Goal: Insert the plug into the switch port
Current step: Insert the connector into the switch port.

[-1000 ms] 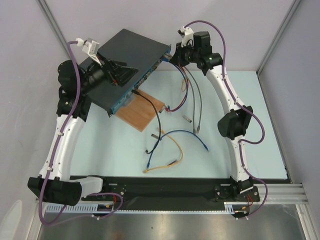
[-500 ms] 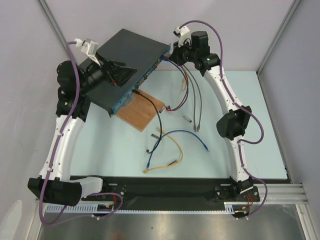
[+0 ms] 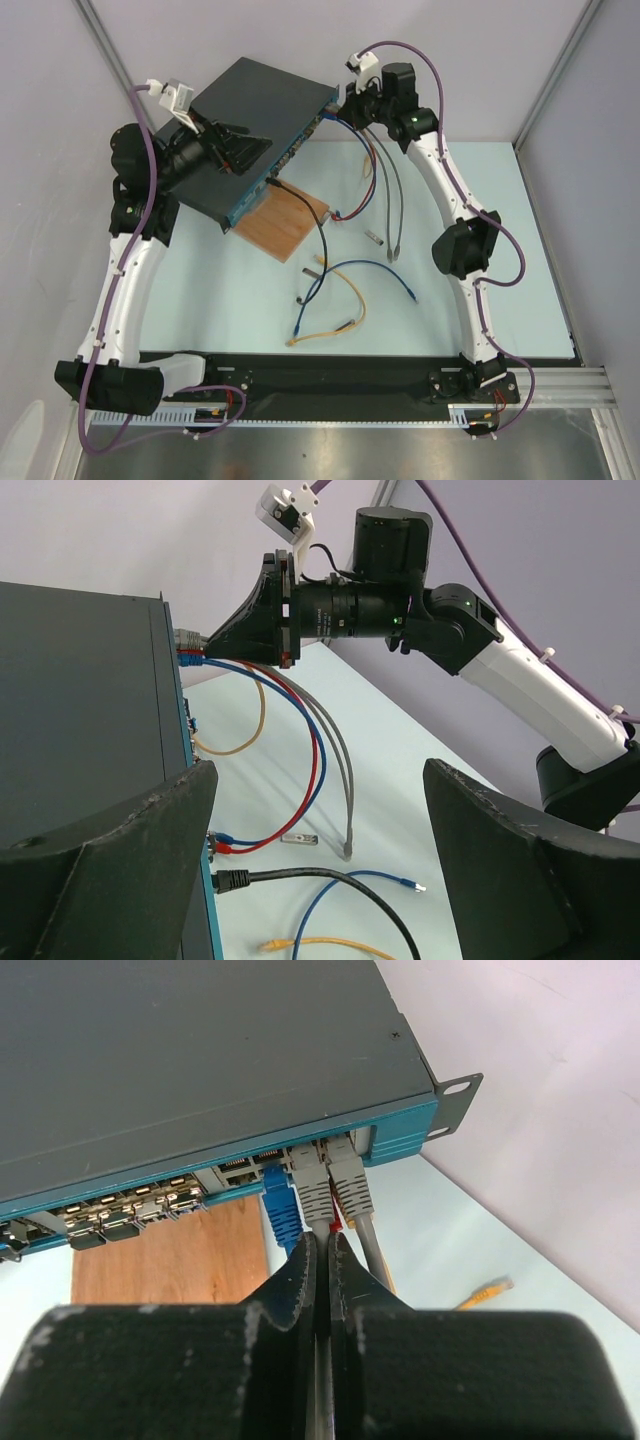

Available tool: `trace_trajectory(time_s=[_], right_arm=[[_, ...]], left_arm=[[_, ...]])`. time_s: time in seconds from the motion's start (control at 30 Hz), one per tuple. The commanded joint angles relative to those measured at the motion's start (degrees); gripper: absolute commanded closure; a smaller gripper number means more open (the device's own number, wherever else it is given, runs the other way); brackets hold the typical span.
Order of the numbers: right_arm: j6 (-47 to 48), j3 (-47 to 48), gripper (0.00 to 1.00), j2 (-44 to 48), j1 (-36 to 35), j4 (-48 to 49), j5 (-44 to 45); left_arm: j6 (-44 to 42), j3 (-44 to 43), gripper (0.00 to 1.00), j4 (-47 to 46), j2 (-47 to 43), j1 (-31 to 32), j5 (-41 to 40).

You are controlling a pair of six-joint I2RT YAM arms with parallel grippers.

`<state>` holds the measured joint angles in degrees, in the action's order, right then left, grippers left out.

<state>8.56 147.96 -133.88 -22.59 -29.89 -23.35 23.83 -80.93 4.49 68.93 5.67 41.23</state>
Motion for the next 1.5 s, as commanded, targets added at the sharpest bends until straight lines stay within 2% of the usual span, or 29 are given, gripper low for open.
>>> trace_trajectory(time_s=[0.0, 0.3, 0.4, 0.43, 0.53, 1.07, 1.3, 1.47], right_arm=[[-4.0, -0.2, 1.00, -2.4, -3.3, 15.6, -7.1], [-4.5, -2.5, 1.00, 1.0, -0.1, 12.5, -7.2], [-3.3, -5.2, 0.94, 3.4, 1.1, 10.2, -7.7], [-1.7, -5.7, 0.88, 3.9, 1.2, 8.4, -7.7], [0.0, -7.9, 0.85, 5.8, 1.8, 6.3, -7.1], [3.4, -14.4, 0.85, 11.3, 5.4, -3.0, -6.3], [3.0, -16.0, 1.00, 11.9, 5.8, -2.8, -7.4], [0.9, -13.3, 1.00, 9.8, 4.3, -0.9, -7.5]], left_arm=[[-1.1, 0.4, 0.11, -0.2, -1.9, -0.7, 1.5], [-1.0, 0.8, 0.11, -0.1, -2.5, -0.7, 1.3], [-1.1, 0.9, 0.11, -0.1, -2.4, -0.7, 1.3], [-1.1, 0.9, 0.11, -0.1, -2.3, -0.7, 1.5], [-1.2, 0.9, 0.11, -0.2, -2.2, -0.7, 1.5], [-0.9, 0.2, 0.11, 0.0, -2.0, -0.6, 1.8], [-0.3, -0.3, 0.11, -0.9, -1.1, -0.6, 2.0], [-0.9, -0.6, 0.11, -0.3, -1.0, -0.3, 2.1]])
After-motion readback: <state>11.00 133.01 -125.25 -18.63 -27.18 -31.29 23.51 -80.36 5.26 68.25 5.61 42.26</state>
